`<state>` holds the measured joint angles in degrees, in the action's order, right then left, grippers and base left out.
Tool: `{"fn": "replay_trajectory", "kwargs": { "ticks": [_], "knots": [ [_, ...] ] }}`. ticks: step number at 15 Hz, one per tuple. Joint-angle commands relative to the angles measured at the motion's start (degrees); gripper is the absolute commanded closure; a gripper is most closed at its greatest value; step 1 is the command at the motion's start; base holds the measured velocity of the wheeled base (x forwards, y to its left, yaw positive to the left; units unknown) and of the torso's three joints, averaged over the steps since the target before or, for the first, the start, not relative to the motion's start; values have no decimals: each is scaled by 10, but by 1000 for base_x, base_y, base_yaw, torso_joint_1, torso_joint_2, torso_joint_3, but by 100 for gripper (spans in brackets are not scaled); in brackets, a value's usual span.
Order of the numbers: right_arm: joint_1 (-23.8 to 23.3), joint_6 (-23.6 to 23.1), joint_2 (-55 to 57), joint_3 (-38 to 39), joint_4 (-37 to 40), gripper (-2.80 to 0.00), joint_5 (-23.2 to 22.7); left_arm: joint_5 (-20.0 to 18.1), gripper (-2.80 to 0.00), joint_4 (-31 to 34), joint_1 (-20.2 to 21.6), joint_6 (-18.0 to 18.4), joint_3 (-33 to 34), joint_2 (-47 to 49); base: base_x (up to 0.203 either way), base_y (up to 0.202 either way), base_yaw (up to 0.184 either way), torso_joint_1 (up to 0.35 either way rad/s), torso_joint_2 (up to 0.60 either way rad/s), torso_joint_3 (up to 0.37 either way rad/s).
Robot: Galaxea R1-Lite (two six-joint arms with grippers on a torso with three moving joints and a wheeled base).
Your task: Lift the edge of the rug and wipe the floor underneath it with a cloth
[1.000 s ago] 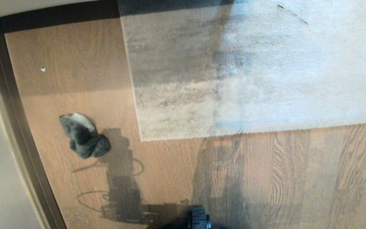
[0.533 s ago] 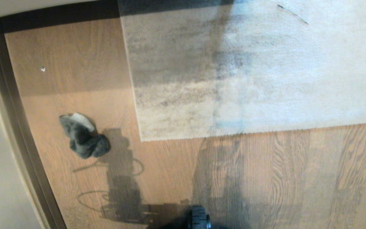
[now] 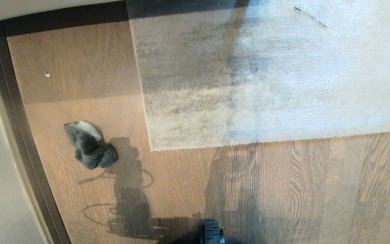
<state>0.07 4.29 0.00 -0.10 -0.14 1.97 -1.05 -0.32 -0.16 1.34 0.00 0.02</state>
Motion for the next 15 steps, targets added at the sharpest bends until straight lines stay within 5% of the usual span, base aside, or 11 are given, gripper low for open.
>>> {"fn": "replay_trajectory", "kwargs": {
  "ticks": [1, 15],
  "knots": [
    [0, 0, 1, 0, 0, 0, 0, 0, 0, 0, 0, 0, 0, 0, 0, 0, 0, 2, 2, 153],
    [0, 0, 1, 0, 0, 0, 0, 0, 0, 0, 0, -3, 0, 0, 0, 0, 0, 1, 2, 194]
  ]
}}
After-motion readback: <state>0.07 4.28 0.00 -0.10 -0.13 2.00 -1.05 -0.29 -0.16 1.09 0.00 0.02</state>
